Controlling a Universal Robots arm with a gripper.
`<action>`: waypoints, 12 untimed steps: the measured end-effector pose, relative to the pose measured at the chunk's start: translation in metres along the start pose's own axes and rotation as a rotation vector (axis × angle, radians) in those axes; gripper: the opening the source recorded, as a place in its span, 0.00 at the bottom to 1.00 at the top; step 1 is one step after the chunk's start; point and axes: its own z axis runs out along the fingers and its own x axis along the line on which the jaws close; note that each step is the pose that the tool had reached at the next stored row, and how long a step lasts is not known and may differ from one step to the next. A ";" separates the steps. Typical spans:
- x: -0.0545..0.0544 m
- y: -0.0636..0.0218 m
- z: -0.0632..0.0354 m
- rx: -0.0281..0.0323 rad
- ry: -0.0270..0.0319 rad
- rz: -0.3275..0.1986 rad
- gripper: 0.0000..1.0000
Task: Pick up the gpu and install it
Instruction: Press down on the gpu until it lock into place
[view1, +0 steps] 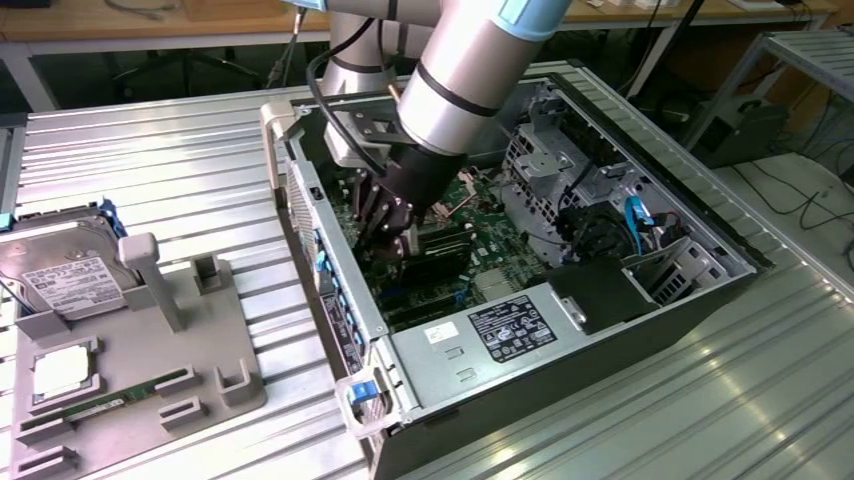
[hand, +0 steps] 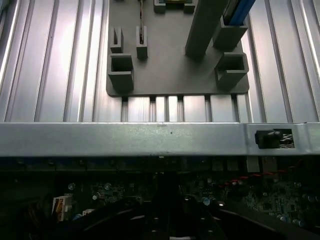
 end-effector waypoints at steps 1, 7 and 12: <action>0.000 -0.0001 -0.0025 -0.0005 0.0010 0.000 0.11; -0.003 -0.0013 -0.0071 0.0095 0.0018 -0.002 0.11; -0.005 -0.0013 -0.0069 0.0969 0.0039 -0.008 0.11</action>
